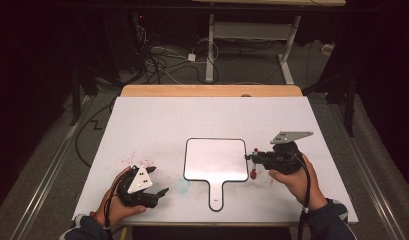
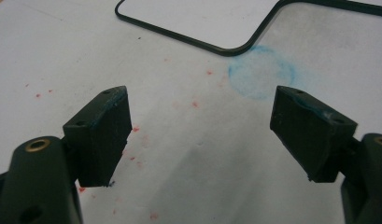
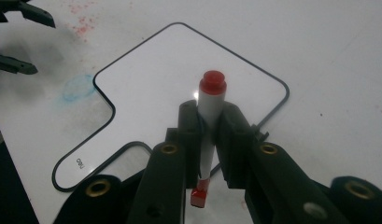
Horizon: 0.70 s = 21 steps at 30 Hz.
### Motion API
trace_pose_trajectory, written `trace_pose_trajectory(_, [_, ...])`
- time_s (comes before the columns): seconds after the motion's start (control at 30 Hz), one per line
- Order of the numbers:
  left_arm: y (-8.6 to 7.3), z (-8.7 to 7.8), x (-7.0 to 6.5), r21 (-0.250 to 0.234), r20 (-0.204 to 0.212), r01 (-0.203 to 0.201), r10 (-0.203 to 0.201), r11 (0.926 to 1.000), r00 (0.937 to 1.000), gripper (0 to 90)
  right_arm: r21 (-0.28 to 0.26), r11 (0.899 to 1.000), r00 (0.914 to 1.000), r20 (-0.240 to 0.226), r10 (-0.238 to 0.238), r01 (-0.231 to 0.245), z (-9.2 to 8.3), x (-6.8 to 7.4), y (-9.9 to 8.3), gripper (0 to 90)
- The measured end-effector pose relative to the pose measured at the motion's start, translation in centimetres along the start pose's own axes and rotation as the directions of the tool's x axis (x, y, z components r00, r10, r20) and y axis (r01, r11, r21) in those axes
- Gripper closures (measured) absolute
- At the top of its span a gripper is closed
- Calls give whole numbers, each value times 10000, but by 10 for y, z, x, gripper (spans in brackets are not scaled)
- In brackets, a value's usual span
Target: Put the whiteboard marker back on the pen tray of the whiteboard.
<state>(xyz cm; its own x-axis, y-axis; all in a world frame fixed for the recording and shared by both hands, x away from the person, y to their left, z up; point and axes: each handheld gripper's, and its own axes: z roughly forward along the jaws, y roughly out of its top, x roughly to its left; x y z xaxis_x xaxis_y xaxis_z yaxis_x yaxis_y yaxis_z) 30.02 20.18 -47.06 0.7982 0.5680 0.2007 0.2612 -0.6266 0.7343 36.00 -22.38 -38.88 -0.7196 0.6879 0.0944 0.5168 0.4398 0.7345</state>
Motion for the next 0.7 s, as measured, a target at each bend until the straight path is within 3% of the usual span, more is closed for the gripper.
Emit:
trace_pose_trajectory(0.1, [0,0,0,-16,2,-3,3,10000,10000,193,260,9995,9996,235,173,-179,3,1,0,810])
trace_pose_trajectory(0.3, [0,2,0,53,47,-10,10,10000,10000,193,138,9975,9962,530,684,-693,21,-2,-2,798])
trace_pose_trajectory(0.57, [1,4,0,117,97,-17,16,9999,10000,193,-44,9934,9910,704,1143,-1142,56,-21,-1,775])
trace_pose_trajectory(0.6, [1,4,0,117,98,-1,0,9999,10000,193,-98,9914,9902,490,1305,-1302,60,-24,-2,774])
trace_pose_trajectory(0.7, [0,4,0,94,123,34,-35,9999,9999,193,-93,9870,9856,534,1606,-1604,68,-32,-5,751])
